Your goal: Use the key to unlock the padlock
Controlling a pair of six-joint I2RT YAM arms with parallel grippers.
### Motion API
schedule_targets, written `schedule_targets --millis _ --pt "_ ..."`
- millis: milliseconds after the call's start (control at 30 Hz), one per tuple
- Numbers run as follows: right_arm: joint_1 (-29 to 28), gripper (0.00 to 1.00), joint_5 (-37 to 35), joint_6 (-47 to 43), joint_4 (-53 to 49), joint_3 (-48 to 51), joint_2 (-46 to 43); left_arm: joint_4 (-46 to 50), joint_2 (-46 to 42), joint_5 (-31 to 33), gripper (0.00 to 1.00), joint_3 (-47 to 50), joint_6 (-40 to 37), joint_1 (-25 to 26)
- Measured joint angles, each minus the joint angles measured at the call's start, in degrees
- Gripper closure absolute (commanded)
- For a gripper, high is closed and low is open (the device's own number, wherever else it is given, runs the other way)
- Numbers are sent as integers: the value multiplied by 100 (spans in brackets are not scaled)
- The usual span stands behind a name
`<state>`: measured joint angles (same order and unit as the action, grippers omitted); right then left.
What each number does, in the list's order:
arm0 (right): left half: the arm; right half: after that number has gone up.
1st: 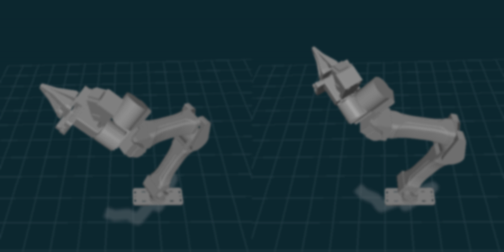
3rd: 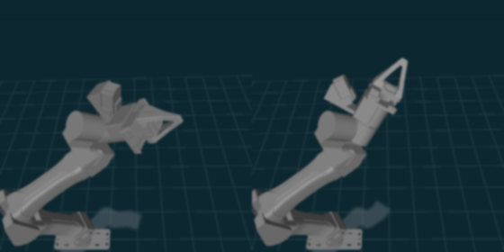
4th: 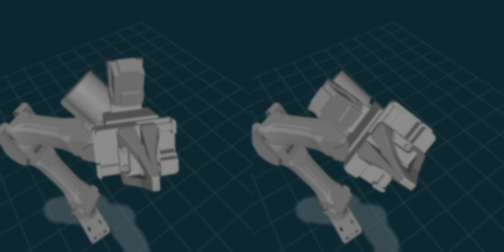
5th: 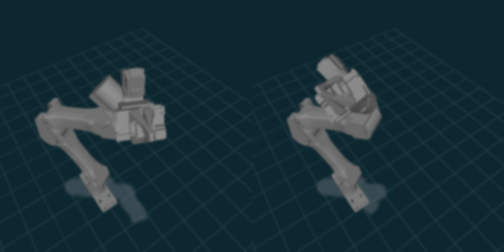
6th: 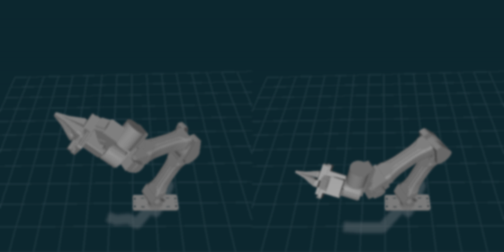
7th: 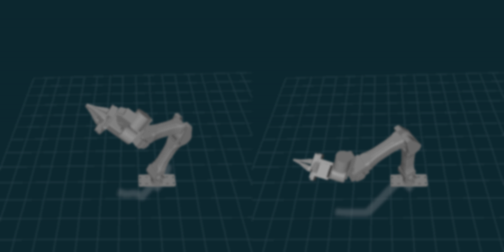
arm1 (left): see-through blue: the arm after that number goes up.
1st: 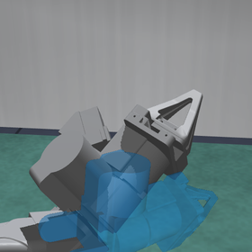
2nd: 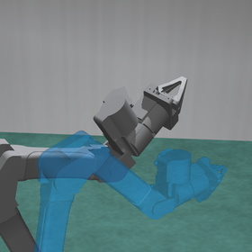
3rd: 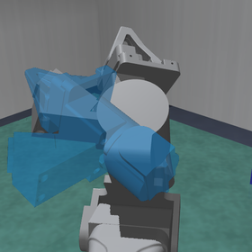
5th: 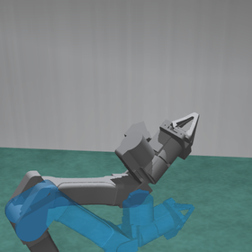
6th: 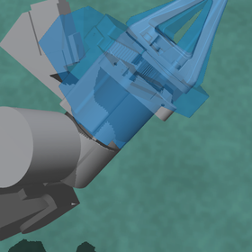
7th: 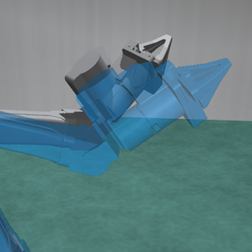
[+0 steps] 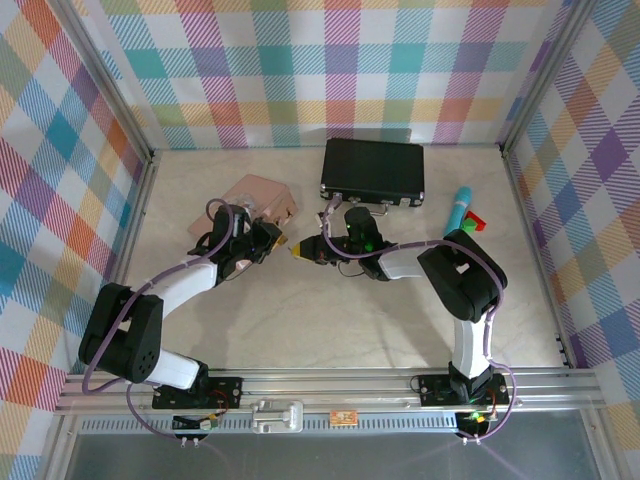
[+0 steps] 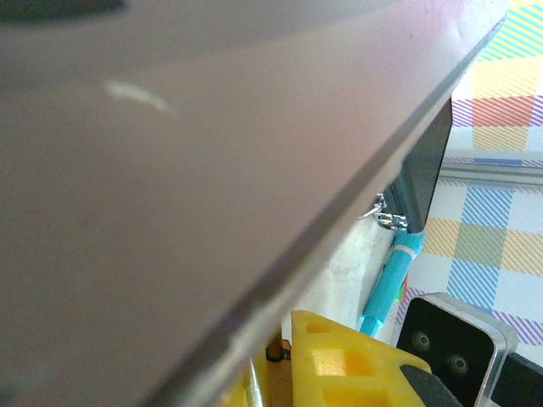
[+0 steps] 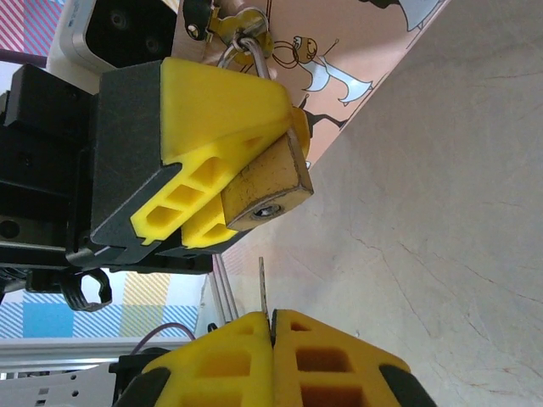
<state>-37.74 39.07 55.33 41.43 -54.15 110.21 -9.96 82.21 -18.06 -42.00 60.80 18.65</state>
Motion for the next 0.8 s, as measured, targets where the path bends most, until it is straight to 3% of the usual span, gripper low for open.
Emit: schedule_targets --millis 633,800 --pt "13 100 68 120 127 -227 227 -116 0 103 100 37 13 120" --pt "142 100 286 562 704 -227 433 -407 -7 101 100 114 85 120"
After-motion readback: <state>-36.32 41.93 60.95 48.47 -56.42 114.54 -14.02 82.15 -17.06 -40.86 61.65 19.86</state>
